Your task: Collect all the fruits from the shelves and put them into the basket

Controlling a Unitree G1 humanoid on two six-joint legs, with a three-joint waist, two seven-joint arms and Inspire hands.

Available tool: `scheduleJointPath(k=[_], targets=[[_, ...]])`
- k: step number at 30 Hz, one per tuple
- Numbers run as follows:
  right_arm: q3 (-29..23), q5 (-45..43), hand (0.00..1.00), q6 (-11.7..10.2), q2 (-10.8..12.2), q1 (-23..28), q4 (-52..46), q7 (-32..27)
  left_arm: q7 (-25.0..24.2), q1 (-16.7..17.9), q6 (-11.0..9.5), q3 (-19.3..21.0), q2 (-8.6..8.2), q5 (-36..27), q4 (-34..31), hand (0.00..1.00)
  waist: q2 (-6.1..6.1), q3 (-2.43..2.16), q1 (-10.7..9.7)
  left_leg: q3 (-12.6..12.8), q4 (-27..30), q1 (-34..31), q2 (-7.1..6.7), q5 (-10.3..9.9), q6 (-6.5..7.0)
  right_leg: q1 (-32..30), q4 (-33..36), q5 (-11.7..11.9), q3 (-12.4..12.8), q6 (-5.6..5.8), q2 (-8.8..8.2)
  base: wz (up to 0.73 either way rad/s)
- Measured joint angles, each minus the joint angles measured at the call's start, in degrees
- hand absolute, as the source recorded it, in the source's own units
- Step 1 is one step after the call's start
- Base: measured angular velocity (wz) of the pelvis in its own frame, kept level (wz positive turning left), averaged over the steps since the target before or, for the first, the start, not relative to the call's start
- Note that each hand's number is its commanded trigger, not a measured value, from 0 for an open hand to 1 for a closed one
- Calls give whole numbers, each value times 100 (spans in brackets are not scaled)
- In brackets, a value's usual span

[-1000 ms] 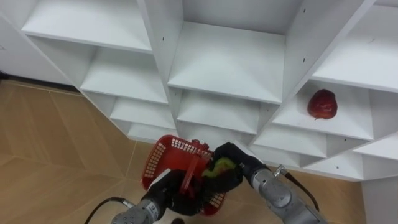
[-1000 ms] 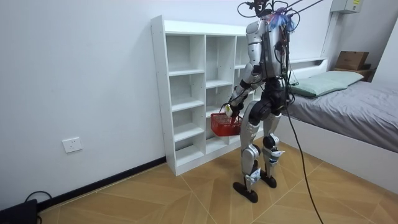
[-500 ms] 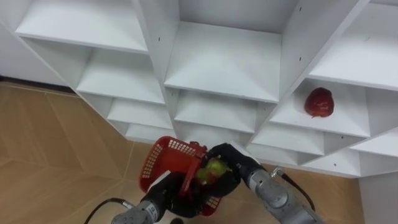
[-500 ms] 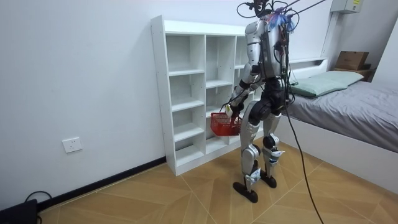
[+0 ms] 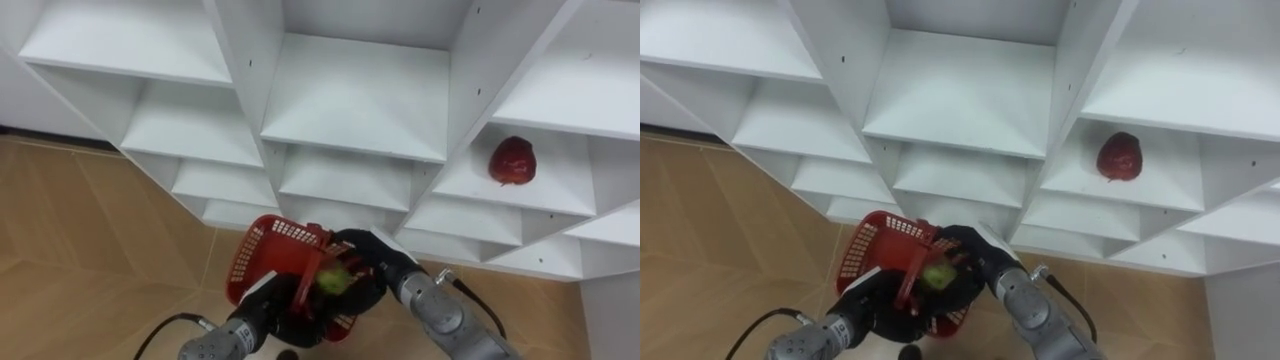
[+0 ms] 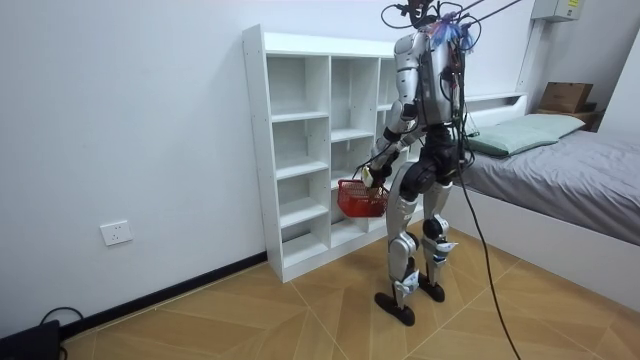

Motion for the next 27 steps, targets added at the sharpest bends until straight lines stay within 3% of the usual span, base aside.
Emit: scheduleJointPath(k=[13, 27], targets=[[90, -3, 0, 4, -2, -6, 13, 44, 143, -9, 5, -117, 13, -43, 1, 100, 1, -2, 28, 19, 4, -6, 4, 0, 0, -19, -1, 0, 58, 0, 13, 0], [283, 173, 0, 4, -25, 0, 43, 38, 303, 0, 4, -124, 22, -30, -7, 100, -4, -36, 32, 64, 9, 94, 5, 3, 4, 30, 49, 0, 130, -1, 17, -2]])
